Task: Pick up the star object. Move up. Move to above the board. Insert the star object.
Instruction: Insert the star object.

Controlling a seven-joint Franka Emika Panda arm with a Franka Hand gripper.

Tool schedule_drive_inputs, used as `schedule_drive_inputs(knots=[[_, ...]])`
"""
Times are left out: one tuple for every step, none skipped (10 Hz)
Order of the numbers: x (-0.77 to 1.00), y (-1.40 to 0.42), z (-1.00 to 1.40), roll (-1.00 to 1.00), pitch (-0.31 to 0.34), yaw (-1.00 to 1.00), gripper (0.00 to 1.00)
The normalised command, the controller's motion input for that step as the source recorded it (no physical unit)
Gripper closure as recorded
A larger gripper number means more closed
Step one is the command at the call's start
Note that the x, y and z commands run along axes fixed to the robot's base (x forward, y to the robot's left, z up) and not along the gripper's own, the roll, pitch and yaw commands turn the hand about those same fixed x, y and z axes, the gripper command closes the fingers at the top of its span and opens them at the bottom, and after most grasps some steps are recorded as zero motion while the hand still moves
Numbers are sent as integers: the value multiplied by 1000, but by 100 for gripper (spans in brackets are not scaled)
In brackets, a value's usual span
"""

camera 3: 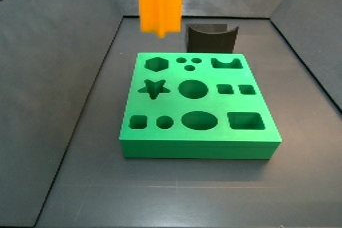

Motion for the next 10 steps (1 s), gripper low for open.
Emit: schedule_drive_inputs(knots=[[0, 0, -343, 151, -77, 126, 100], [-9, -51, -603, 220, -227, 160, 100], [0, -63, -600, 226, -227, 140, 100], [0, -60, -594, 223, -229, 129, 100], [0, -11, -634, 207, -210, 134, 100], [0, 0, -677, 180, -199, 137, 100], [0, 0, -654, 154, -176, 123, 100], [0, 0, -606, 109, -140, 89, 100], [0, 0, -383, 24, -74, 17, 100], [0, 0, -46, 0, 0, 0, 100]])
